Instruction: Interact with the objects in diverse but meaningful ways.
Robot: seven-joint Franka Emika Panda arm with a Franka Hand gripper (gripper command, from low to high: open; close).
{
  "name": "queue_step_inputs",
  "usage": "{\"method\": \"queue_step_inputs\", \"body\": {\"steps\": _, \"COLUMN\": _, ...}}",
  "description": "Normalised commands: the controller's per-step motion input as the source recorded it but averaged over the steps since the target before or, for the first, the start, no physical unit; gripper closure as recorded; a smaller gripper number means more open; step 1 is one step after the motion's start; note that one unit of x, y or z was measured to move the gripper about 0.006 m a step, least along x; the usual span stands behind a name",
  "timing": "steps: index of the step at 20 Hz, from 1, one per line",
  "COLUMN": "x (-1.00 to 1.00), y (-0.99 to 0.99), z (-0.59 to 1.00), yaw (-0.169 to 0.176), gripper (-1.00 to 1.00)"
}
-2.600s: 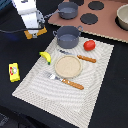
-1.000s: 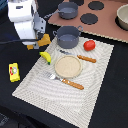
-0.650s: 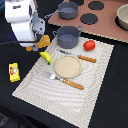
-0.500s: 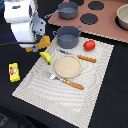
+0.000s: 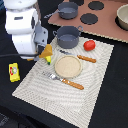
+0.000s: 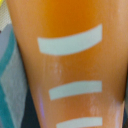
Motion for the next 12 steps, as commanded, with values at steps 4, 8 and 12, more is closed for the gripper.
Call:
{"method": "queue_step_inputs", "body": {"steps": 4, "x": 0.8, "y": -0.48, "z": 0.07, "yaw": -0.044, "gripper": 1.0}}
{"method": "queue_step_inputs", "body": {"steps": 8, "x": 0.8, "y": -0.48, "z": 0.06, "yaw": -0.044, "gripper": 1.0}}
{"method": "queue_step_inputs", "body": {"steps": 12, "x": 0.78, "y": -0.48, "z": 0.01, "yaw": -0.046, "gripper": 1.0}}
